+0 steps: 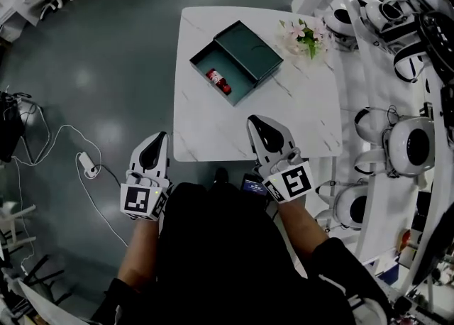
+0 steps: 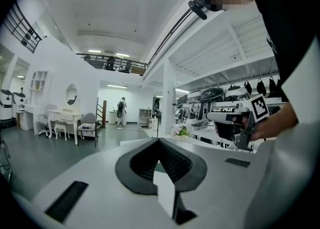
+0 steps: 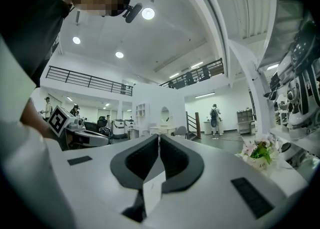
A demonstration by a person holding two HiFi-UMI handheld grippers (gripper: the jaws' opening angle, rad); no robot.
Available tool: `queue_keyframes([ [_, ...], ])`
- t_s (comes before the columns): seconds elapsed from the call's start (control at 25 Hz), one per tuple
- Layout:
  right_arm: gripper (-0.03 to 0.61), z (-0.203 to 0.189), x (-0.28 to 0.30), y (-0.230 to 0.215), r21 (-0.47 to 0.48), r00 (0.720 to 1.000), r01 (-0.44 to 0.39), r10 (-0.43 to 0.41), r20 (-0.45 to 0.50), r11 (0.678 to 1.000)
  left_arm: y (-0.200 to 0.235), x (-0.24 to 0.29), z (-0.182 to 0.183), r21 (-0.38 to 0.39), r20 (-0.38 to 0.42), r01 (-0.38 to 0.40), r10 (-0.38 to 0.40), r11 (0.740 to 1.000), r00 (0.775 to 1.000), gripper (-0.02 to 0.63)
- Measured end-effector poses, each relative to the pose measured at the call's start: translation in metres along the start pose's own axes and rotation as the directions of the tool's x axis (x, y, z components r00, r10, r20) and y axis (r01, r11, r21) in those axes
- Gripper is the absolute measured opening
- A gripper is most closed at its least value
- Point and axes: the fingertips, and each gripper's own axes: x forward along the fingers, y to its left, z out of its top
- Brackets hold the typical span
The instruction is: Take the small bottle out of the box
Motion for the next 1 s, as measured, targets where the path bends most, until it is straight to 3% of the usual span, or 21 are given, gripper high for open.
queue_keyframes([
  [0.2,0.038,-0.005,0.028,-0.031,-0.003,0.998,0.039,-0.039,-0.04,0.999,0.016,0.05,0.0,0.034,-0.013,0.072,-0.072,0.997,0.997,0.015],
  [0.32,0.038,-0.008,0.051,-0.042,-0.025,0.996,0.048,-0.05,-0.076,0.999,0.029,0.081,-0.003,0.013,-0.023,0.122,-0.122,0.992,0.992,0.015],
  [0.48,0.043,-0.022,0.088,-0.056,-0.054,0.983,0.028,-0.037,-0.18,0.998,0.043,0.127,-0.011,-0.007,-0.042,0.23,-0.23,0.973,0.972,0.015],
  [0.64,0.146,-0.045,0.125,-0.07,-0.006,0.955,0.029,-0.03,-0.296,1.0,0.056,0.163,-0.019,-0.009,-0.063,0.349,-0.349,0.937,0.935,0.015],
  [0.76,0.172,-0.071,0.148,-0.082,0.023,0.915,0.03,-0.018,-0.403,0.999,0.068,0.186,-0.032,-0.038,-0.086,0.407,-0.408,0.913,0.909,0.015],
  [0.84,0.188,-0.092,0.159,-0.088,0.055,0.873,0.023,0.006,-0.487,0.998,0.074,0.198,-0.042,-0.065,-0.099,0.44,-0.444,0.896,0.891,0.015],
  [1.0,0.206,-0.145,0.183,-0.091,0.097,0.728,-0.04,0.096,-0.679,0.994,0.08,0.21,-0.061,-0.105,-0.122,0.508,-0.518,0.855,0.846,0.015],
])
